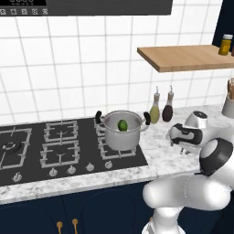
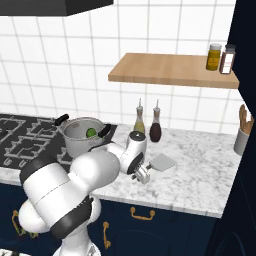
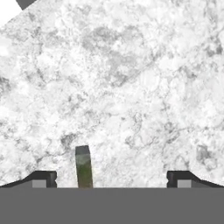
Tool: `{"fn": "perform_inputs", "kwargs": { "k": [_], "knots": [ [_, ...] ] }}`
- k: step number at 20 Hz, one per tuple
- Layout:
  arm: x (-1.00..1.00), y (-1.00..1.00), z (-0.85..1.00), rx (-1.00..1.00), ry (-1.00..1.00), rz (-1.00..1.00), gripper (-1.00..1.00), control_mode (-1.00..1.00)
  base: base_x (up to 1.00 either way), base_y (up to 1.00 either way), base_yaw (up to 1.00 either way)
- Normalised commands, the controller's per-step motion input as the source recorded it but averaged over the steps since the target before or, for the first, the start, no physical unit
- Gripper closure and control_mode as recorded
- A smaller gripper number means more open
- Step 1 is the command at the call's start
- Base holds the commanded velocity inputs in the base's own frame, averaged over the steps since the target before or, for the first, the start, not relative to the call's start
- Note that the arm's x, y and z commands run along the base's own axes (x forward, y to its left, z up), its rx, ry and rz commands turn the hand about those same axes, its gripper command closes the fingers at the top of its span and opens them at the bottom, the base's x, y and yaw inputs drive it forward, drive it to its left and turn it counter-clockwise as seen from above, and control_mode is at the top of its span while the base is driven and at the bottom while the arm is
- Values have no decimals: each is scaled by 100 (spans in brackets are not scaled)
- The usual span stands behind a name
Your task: Put the avocado and squash in the pot. Retrieve the spatula and lightly stir the vegetables in the pot.
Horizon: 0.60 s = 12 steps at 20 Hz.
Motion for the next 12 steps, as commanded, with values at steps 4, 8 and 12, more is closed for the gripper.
{"fn": "perform_inputs", "kwargs": {
  "k": [4,8,12],
  "knots": [
    [1,-10,-39,-1,2,0,-100,-100,0,0,0],
    [0,0,-43,-7,0,0,100,-100,0,0,0],
    [4,0,-27,-2,5,0,100,-100,0,0,0]
  ]
}}
